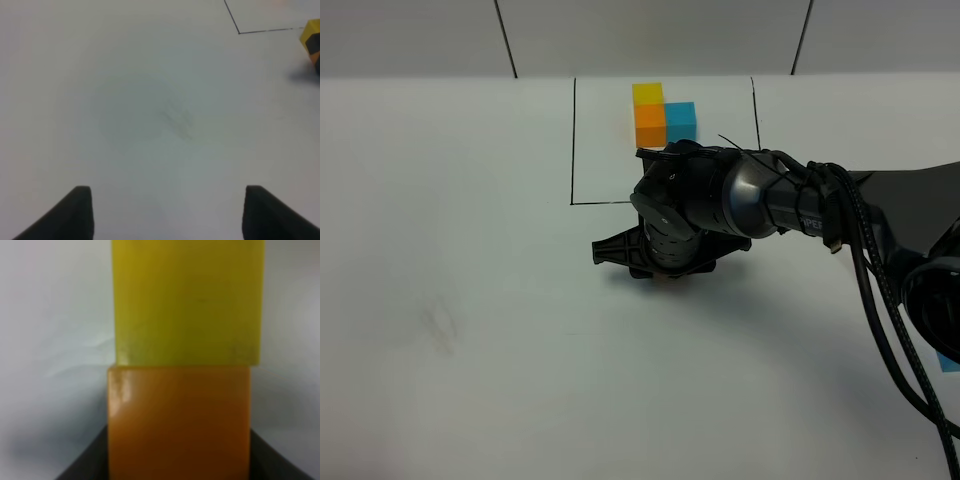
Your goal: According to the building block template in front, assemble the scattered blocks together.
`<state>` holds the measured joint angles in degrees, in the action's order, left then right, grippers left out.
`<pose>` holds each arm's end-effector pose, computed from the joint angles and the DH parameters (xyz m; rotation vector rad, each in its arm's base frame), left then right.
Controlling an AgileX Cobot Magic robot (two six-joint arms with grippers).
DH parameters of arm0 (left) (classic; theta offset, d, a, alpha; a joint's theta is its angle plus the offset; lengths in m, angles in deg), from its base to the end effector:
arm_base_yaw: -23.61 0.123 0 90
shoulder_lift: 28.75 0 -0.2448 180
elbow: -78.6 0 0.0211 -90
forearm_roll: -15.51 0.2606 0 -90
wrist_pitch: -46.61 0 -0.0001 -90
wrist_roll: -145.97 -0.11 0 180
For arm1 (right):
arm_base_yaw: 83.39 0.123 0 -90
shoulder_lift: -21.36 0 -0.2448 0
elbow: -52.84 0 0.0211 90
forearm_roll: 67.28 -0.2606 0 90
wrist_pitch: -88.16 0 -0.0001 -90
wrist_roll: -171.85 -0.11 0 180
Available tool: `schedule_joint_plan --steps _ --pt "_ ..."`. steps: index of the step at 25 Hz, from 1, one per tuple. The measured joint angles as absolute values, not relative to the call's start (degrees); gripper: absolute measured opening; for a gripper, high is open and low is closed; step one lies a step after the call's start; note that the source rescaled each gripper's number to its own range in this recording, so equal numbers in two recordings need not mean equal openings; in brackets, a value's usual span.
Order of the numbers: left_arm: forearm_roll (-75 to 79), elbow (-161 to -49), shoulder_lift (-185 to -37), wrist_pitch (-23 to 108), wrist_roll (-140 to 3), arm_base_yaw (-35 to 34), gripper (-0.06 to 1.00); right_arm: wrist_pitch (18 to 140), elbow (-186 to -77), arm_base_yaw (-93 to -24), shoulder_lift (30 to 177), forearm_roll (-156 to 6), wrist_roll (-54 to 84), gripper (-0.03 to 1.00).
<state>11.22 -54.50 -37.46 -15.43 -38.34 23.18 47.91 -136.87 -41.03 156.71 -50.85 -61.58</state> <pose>0.0583 -0.0077 0.2738 0.0899 2.0494 -0.0476 0.3288 0.2726 0.0560 -0.0049 2.8208 0.0565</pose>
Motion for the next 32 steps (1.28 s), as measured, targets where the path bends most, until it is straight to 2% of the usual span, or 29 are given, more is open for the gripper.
schedule_joint_plan --steps 18,20,23,28,30,32 --pt "11.2 -54.5 -37.5 -15.4 -38.3 23.2 0.43 48.1 -136.9 -41.4 156.5 -52.8 -61.5 0.00" --pt "11.2 -54.5 -37.5 -15.4 -38.3 23.2 0.43 48.1 -136.9 -41.4 156.3 -53.1 -61.5 0.03" --pt "11.2 -54.5 -37.5 -15.4 -38.3 23.2 0.43 48.2 -136.8 -41.4 155.4 -53.5 -61.0 0.20" --pt "11.2 -54.5 -37.5 -15.4 -38.3 23.2 0.43 47.6 -136.8 -41.4 151.9 -54.0 -59.1 0.54" --pt "11.2 -54.5 -37.5 -15.4 -38.3 23.2 0.43 46.0 -136.8 -41.4 150.3 -54.7 -57.5 0.64" --pt "11.2 -54.5 -37.5 -15.4 -38.3 23.2 0.43 43.1 -136.8 -41.9 148.5 -55.1 -55.3 0.69"
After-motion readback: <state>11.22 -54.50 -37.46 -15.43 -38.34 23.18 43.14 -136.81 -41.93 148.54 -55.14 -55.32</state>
